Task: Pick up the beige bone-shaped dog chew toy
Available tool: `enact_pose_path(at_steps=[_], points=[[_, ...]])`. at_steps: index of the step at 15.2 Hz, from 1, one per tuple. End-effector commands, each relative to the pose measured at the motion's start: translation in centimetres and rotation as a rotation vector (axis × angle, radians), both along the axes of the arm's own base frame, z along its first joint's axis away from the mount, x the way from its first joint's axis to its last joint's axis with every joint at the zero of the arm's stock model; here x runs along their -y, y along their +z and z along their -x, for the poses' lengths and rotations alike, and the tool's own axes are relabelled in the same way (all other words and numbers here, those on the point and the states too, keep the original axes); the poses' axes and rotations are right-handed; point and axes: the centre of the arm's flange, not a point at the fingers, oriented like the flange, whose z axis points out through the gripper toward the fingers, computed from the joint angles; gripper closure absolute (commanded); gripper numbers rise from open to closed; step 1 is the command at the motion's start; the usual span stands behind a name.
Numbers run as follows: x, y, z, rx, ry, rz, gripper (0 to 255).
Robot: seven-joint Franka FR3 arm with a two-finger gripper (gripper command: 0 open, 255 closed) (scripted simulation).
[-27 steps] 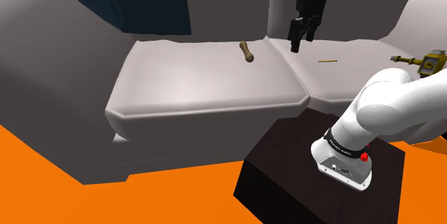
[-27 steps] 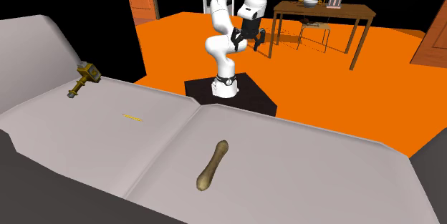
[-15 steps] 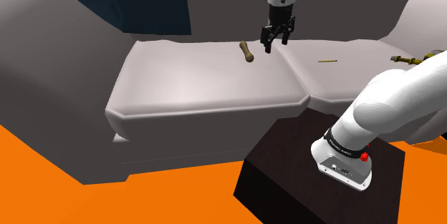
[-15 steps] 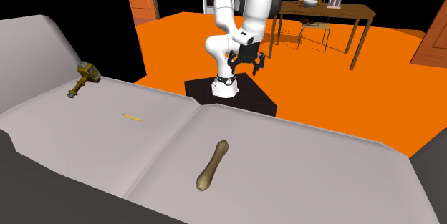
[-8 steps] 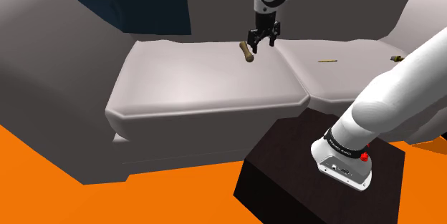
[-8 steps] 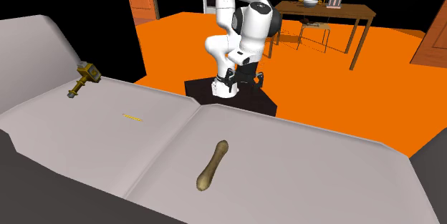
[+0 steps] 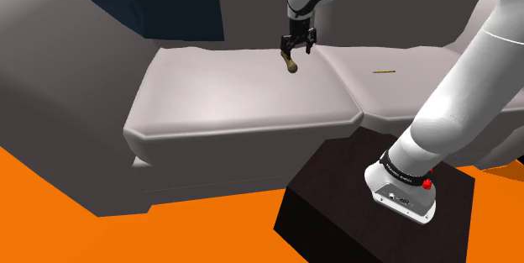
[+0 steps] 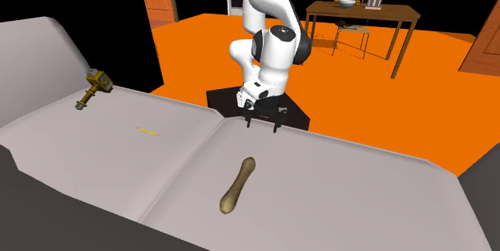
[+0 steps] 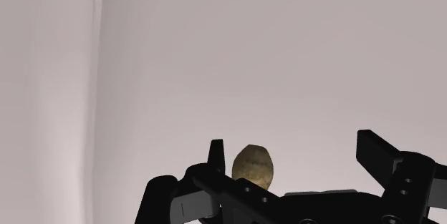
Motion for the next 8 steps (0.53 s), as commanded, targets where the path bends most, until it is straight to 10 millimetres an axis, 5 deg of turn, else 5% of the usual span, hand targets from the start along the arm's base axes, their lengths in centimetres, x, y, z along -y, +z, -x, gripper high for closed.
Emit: enact_pose_path(at_steps=[1,8], points=[[1.4,-1.3,-1.7,0.007,-0.028,0.007,0],[7.1,-5.2,-7.5,0.031,-0.126,0.031,0]])
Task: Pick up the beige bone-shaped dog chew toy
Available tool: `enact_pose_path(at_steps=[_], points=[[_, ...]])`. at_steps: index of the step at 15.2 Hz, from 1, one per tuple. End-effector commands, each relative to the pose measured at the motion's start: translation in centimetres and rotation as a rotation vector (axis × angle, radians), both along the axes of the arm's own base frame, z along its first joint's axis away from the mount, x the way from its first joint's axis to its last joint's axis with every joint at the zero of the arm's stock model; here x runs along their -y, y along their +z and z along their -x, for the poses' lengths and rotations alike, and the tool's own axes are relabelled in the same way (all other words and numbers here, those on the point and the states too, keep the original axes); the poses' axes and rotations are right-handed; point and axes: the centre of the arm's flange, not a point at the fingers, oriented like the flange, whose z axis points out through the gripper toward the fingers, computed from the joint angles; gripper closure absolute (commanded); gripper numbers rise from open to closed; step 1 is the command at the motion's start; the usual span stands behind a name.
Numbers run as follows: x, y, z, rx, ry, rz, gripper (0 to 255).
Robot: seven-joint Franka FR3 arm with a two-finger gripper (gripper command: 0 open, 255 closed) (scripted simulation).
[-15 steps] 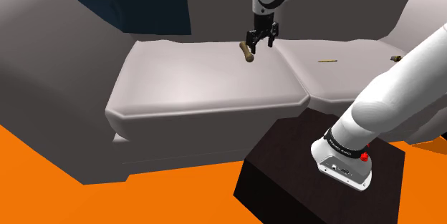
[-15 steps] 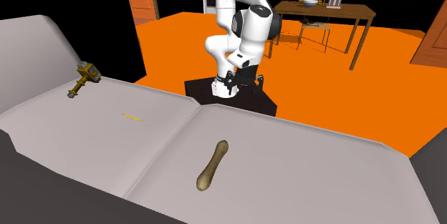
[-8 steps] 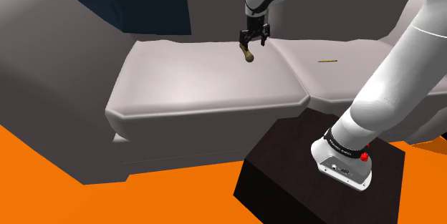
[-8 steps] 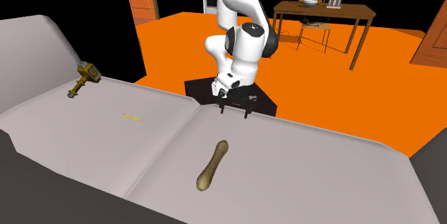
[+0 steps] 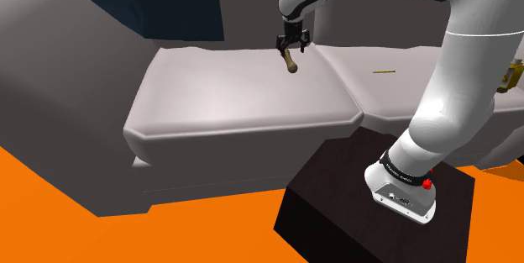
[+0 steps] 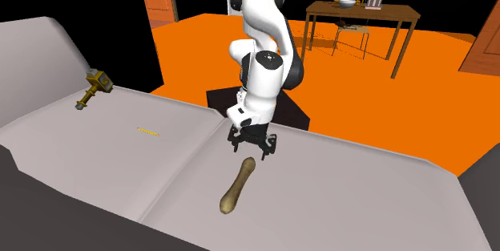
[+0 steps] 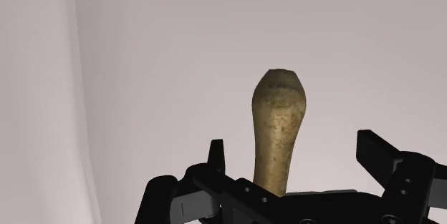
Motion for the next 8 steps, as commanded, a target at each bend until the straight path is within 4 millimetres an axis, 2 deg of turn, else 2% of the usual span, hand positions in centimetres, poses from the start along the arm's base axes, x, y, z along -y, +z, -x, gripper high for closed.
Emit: enact_pose_path(at_steps=[1,4,8], points=[[1.5,-1.4,-1.9,0.008,-0.028,0.007,0],[4.1,-2.9,-4.1,0.018,-0.069,0.018,0],[4.1,-5.0,-4.1,0.018,-0.069,0.018,0]])
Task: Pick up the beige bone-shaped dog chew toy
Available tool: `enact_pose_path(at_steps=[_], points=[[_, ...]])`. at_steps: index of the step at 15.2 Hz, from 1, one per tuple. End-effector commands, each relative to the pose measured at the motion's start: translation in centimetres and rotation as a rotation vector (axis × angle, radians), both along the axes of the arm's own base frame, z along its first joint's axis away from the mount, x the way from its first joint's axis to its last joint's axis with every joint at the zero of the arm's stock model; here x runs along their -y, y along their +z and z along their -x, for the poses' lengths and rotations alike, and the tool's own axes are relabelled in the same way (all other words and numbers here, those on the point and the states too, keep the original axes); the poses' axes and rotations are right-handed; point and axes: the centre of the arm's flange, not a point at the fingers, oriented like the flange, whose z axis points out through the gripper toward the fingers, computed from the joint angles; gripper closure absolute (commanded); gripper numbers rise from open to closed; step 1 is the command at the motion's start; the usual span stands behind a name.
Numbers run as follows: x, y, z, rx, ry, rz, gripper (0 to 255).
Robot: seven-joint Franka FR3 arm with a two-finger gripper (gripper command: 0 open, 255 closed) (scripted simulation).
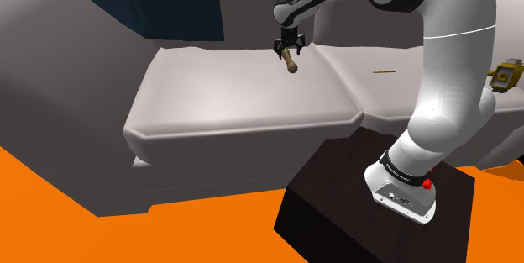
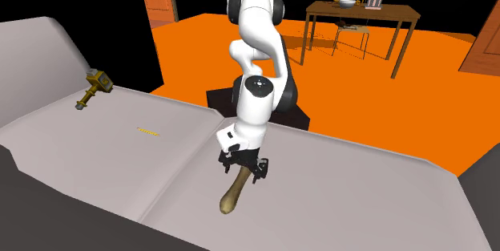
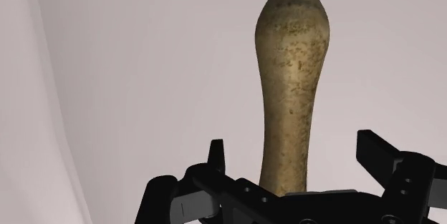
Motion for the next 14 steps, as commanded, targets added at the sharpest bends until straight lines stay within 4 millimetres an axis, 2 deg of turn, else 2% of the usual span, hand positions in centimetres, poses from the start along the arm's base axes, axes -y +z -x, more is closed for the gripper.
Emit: enact_pose_path(at_steps=[1,4,6,7,14], points=[[0.1,-1.0,0.0,0.001,-0.001,0.0,0],[0.1,-2.4,0.0,0.001,-0.001,0.0,0],[0.1,-2.4,0.0,0.001,-0.001,0.0,0],[0.1,-2.4,0.0,0.001,-0.001,0.0,255],[0.1,-2.4,-0.1,0.001,-0.001,0.0,255]])
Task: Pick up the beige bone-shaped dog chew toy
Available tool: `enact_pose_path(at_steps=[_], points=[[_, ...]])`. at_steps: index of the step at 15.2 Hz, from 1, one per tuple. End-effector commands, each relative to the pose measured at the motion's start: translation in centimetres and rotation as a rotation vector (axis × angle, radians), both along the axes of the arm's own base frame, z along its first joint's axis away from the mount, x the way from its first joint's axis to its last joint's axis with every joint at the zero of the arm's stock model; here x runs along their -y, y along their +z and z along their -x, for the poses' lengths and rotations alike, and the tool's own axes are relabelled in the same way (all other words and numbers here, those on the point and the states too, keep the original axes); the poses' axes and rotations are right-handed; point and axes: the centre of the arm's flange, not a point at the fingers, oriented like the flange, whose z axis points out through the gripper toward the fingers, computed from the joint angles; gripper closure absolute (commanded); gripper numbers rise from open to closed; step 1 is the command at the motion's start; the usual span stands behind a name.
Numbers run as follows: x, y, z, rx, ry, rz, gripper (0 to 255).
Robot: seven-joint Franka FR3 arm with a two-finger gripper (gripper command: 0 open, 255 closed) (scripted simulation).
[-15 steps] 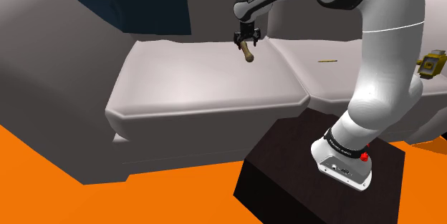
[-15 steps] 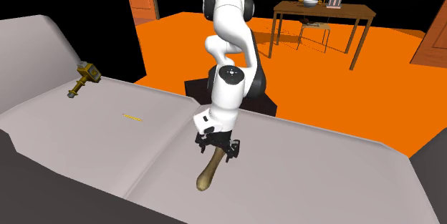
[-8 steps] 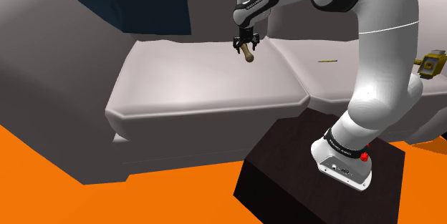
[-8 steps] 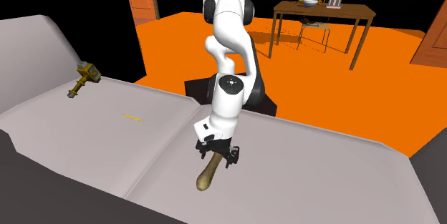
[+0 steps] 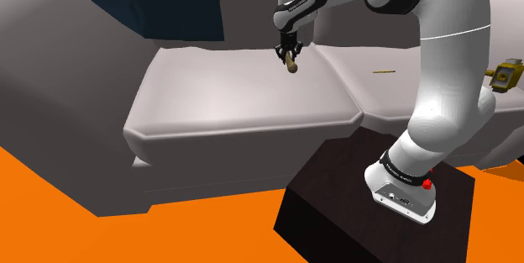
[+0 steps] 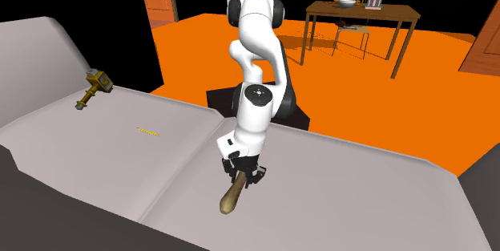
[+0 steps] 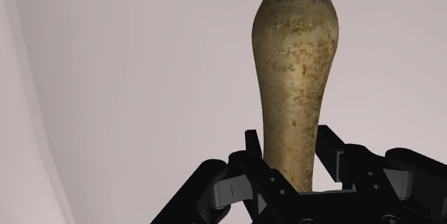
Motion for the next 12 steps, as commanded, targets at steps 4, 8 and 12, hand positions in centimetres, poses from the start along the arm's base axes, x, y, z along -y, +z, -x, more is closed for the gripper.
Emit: enact_pose_path(at_steps=[4,8,12], points=[[0.0,1.0,0.0,-0.001,0.0,0.0,255],[0.0,3.1,0.0,-0.001,0.0,0.0,255],[0.0,5.2,0.0,-0.001,0.0,0.0,255]])
